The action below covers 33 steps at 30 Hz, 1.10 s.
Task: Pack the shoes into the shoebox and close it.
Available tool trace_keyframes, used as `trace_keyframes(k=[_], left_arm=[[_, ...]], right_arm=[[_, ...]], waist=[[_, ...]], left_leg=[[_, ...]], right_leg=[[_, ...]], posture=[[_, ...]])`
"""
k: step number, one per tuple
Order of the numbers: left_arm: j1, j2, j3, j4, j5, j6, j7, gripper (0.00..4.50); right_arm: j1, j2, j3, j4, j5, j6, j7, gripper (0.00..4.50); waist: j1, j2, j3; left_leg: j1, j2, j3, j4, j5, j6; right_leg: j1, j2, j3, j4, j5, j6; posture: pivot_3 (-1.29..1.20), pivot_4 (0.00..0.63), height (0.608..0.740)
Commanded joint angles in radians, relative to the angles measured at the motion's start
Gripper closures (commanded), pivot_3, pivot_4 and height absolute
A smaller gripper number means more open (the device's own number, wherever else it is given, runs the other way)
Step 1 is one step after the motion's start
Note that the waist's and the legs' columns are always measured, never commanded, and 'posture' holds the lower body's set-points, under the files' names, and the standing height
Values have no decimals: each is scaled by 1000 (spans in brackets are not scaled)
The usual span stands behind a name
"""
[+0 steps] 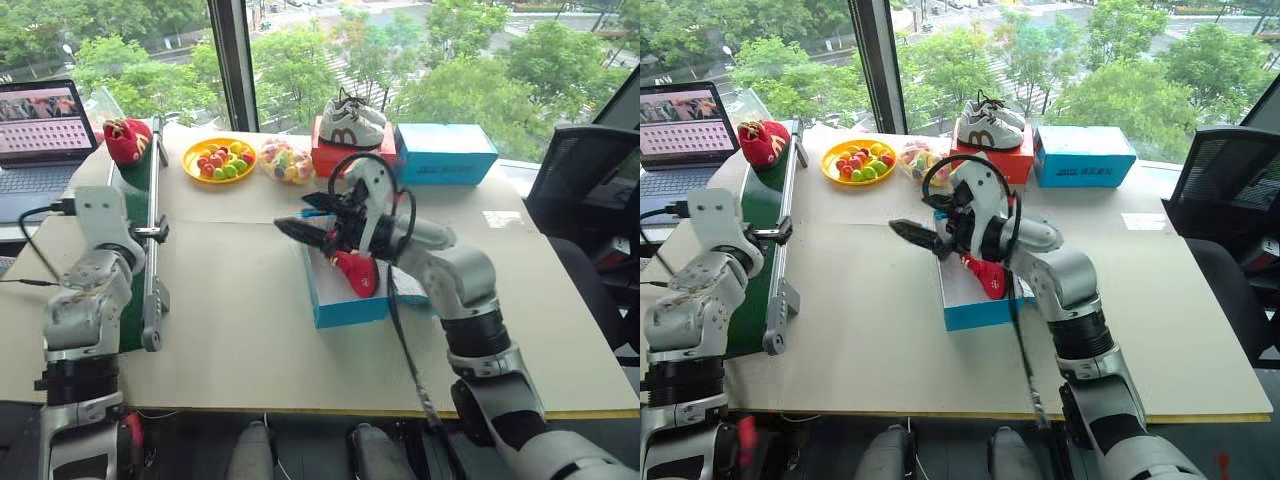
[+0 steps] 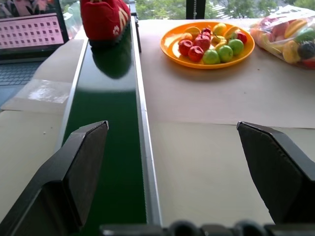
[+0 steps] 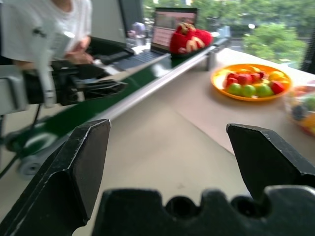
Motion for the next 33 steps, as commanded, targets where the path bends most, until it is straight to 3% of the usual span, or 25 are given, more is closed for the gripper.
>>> trace_keyframes(k=[1,16,33], left_arm=[[-8,11,51,41,22,-51,19,0],[-81,48,-18,498,104,-407,-138,0],[-132,62,-64,729,126,-607,-287,0]], right_arm=[[4,-18,26,-23,-43,-55,13,33],[32,-43,56,-25,-127,-86,3,33],[42,-79,66,-58,-136,-68,7,33]], waist=[[3,0,0],[15,0,0],[16,0,0]], left_leg=[[0,0,0,0,0,0],[0,0,0,0,-1,-3],[0,0,0,0,-1,-3]], right_leg=[[0,0,0,0,0,0],[0,0,-1,0,0,-1],[0,0,-2,0,0,-1]], posture=[[0,150,740],[0,150,740],[0,150,740]])
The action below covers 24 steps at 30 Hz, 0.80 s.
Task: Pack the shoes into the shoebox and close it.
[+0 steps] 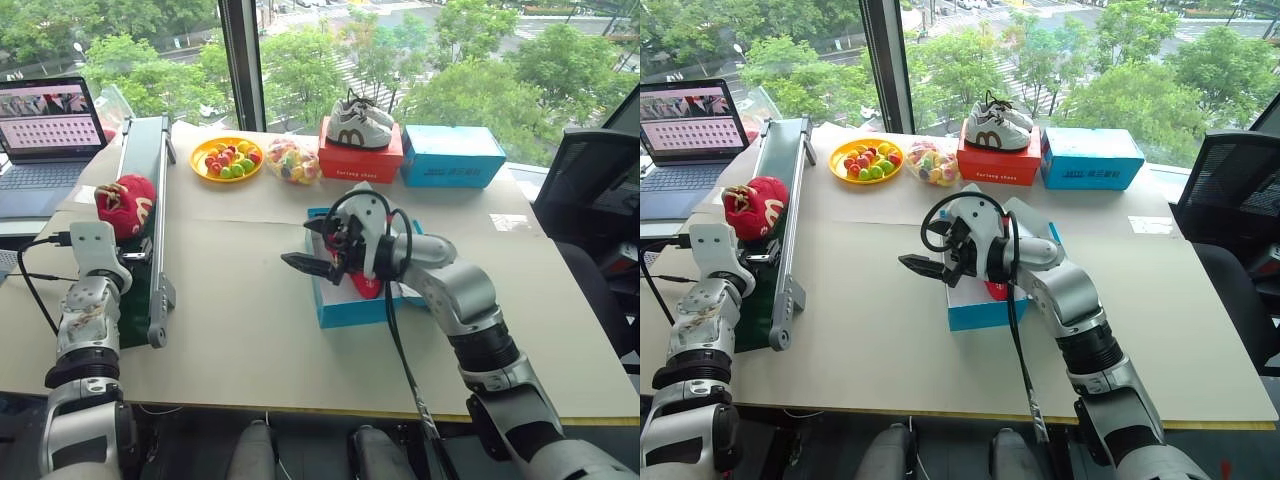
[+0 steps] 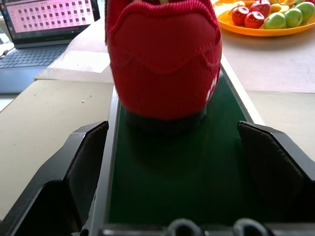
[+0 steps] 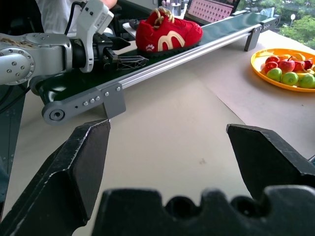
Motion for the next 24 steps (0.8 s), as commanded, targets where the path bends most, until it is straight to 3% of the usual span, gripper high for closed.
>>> trace_keyframes(k=[1,3,6,8,11,15,24], left_arm=[[-13,13,7,24,-14,-32,-27,258],[-10,7,14,20,-31,-29,-45,669],[-6,-4,25,6,-54,-18,-72,1749],[-6,-9,23,-9,-61,-9,-76,2092],[-21,-47,20,-125,-127,62,-119,2176],[-56,-135,-10,-461,-292,246,-172,2176],[-75,-297,-172,-965,-450,599,-39,2176]], right_arm=[[-5,-11,-4,-47,-8,-3,0,5],[-6,-15,0,-45,-12,-3,0,0],[-8,-17,2,-43,-19,-2,0,0],[-9,-17,1,-40,-23,-1,0,0],[-15,14,-42,-38,29,47,-20,0],[-67,166,-315,-7,340,278,-151,0],[-165,238,-664,142,746,466,-417,0]], waist=[[0,0,0],[2,0,0],[4,0,0],[6,0,0],[15,0,0],[28,-1,0],[26,-2,0]], left_leg=[[0,0,0,0,0,0],[0,0,0,0,0,0],[0,0,0,0,0,0],[0,0,0,0,0,0],[0,0,0,0,0,0],[-6,2,-1,2,1,-1],[-13,1,-9,6,4,2]], right_leg=[[0,0,0,0,0,0],[0,0,0,0,0,0],[0,0,-1,0,0,0],[0,0,-1,0,0,0],[1,0,-1,0,0,0],[0,0,-6,0,0,0],[0,-1,-13,-1,1,0]], posture=[[0,150,740],[0,150,740],[0,150,740],[0,150,740],[0,150,740],[0,150,740],[0,150,740]])
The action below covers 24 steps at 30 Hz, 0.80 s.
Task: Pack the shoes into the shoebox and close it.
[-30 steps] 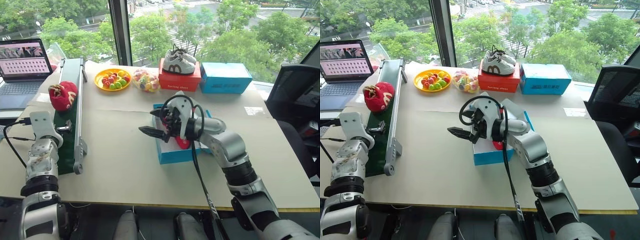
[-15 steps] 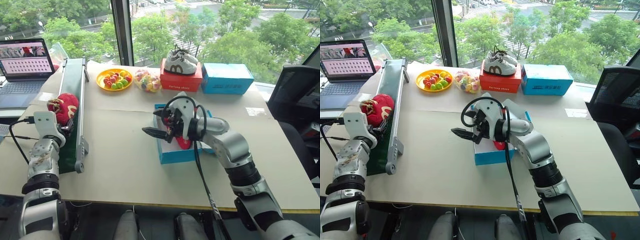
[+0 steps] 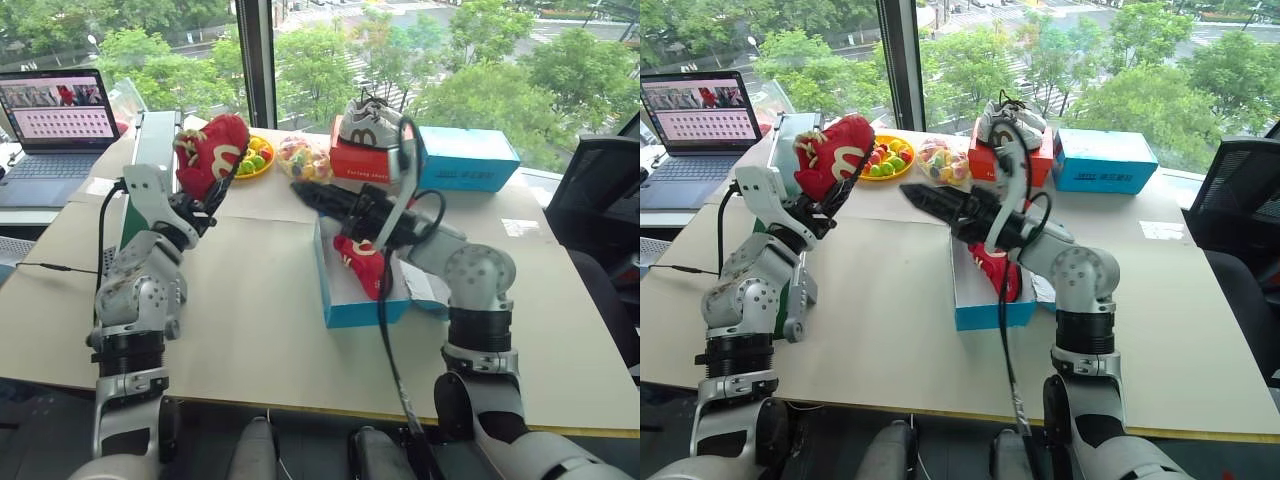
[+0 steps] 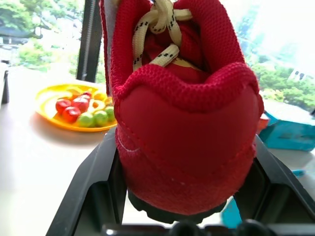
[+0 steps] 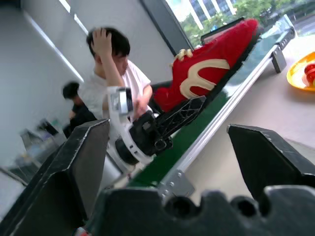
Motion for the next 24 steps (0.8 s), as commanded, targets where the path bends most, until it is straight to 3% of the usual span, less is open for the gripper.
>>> trace_keyframes(k=[1,7,15,18,21,24], left_arm=[[-36,-48,-61,-211,-87,96,30,2176],[-50,-163,-91,-334,-200,230,127,2176],[-39,-155,-78,-344,-202,264,164,2176],[3,-76,-65,-373,-154,293,187,2176],[182,134,8,-427,-9,334,224,2176],[283,240,87,-451,51,324,240,2176]], right_arm=[[-49,-8,-96,25,131,26,-97,0],[-24,-84,-163,97,157,-14,-153,0],[4,-87,-112,48,166,-3,-168,0],[17,-88,-78,37,158,1,-163,0],[19,-88,-63,46,167,-2,-155,0],[19,-89,-50,68,165,-7,-142,0]], waist=[[-1,0,0],[-8,0,0],[-28,0,0],[-33,1,0],[-52,2,0],[-60,4,1]], left_leg=[[-1,0,0,1,0,0],[-1,-1,-2,1,0,1],[-1,-1,-2,1,0,1],[0,-1,-2,1,0,1],[0,-1,-2,0,0,1],[2,-1,-2,-3,0,1]], right_leg=[[0,0,0,0,0,0],[0,0,0,0,0,0],[0,0,0,0,0,0],[0,0,0,0,0,0],[0,0,1,0,0,0],[-1,1,2,1,0,-1]], posture=[[0,150,740],[0,150,740],[0,150,740],[0,150,740],[0,150,740],[0,150,740]])
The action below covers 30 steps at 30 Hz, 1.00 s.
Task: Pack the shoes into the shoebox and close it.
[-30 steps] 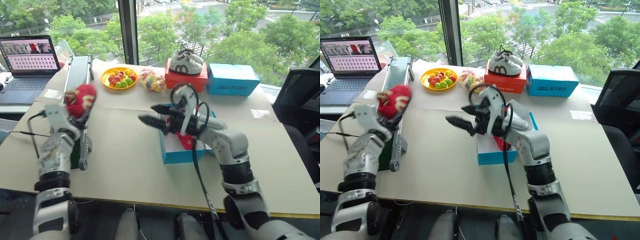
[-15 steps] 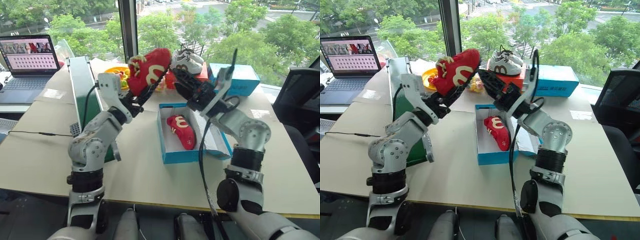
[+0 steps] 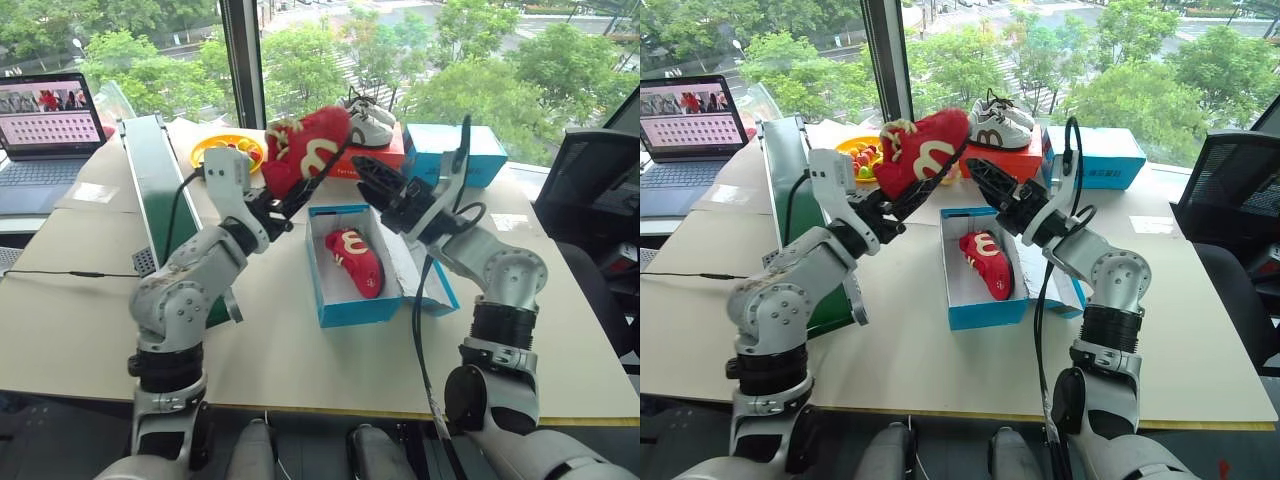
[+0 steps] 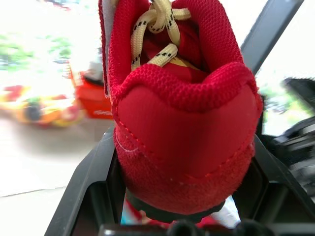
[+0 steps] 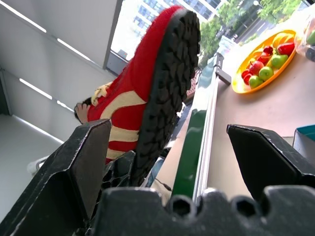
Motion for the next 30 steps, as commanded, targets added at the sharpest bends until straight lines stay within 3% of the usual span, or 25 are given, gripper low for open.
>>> trace_keyframes(k=[1,8,10,15,30], left_arm=[[38,86,132,-80,56,-10,21,2176],[-115,44,170,-187,-142,61,-25,2176],[-216,-13,169,-218,-271,106,9,2176],[-351,-128,150,-195,-430,161,115,2176],[-350,-176,26,-113,-444,99,97,2176]], right_arm=[[-12,1,7,2,23,-12,33,0],[-39,5,41,54,6,-25,73,0],[-46,-1,51,59,1,-28,85,0],[-63,-3,33,47,26,-31,83,0],[-61,-8,-29,-78,175,-32,-15,0]], waist=[[4,0,0],[49,0,0],[52,0,0],[44,0,0],[34,0,0]], left_leg=[[-1,1,-1,0,0,0],[-1,0,-1,3,1,0],[-1,0,0,3,1,1],[-2,0,-1,2,1,1],[-2,0,-1,2,1,1]], right_leg=[[0,0,-1,0,0,0],[3,-2,-4,-2,1,0],[3,-1,-4,-1,1,0],[2,-1,-4,-1,1,0],[2,0,-3,-1,1,0]], posture=[[0,150,740],[0,150,740],[0,150,740],[0,150,740],[0,150,740]])
